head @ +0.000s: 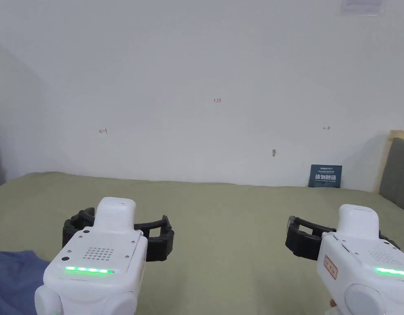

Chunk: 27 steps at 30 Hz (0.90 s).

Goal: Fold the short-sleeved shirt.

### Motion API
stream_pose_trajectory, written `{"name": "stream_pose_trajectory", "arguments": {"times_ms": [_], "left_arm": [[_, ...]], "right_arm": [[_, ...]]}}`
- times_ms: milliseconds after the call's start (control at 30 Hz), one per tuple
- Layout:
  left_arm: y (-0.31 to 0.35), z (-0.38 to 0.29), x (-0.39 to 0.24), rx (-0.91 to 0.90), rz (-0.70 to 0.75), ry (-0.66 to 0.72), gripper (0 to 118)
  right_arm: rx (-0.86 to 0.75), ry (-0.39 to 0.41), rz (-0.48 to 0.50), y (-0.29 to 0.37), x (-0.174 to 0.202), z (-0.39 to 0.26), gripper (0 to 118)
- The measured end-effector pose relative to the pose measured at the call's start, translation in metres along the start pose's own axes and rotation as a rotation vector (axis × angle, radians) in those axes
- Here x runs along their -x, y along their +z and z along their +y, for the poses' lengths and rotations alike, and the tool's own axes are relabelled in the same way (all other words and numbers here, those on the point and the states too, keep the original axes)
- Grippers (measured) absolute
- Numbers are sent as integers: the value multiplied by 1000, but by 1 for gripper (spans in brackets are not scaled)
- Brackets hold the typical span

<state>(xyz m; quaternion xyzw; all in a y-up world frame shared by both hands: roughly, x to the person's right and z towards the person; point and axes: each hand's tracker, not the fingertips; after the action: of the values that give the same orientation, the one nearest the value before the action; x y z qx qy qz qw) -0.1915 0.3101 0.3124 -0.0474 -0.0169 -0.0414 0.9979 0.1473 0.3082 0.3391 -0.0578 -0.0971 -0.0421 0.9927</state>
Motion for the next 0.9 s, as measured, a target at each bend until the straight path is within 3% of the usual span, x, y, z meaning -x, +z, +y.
{"name": "stream_pose_trajectory", "arguments": {"times_ms": [133, 633, 700, 733, 767, 800, 833, 900], "left_arm": [[-2, 5, 5, -3, 14, 65, 118], [-1, 8, 3, -6, 18, 72, 118], [1, 6, 2, 2, 14, 63, 118], [2, 5, 1, 7, 20, 61, 113], [5, 3, 0, 2, 26, 68, 77], [7, 2, 1, -18, 33, 77, 20], [5, 0, -1, -29, 55, 90, 2], [8, -1, -2, -43, 83, 111, 2]], "right_arm": [[-9, 69, -16, -1, 3, 4, 117], [-7, 120, -35, 5, 4, 2, 117], [3, 134, -20, 8, 5, 2, 108], [-1, 141, -19, 10, 6, 1, 92], [-8, 161, -23, 12, 8, 1, 50], [-9, 178, -23, 12, 9, 0, 17], [-4, 176, -21, 13, 9, 0, 7], [-3, 169, -10, 17, 8, -1, 7]]}}
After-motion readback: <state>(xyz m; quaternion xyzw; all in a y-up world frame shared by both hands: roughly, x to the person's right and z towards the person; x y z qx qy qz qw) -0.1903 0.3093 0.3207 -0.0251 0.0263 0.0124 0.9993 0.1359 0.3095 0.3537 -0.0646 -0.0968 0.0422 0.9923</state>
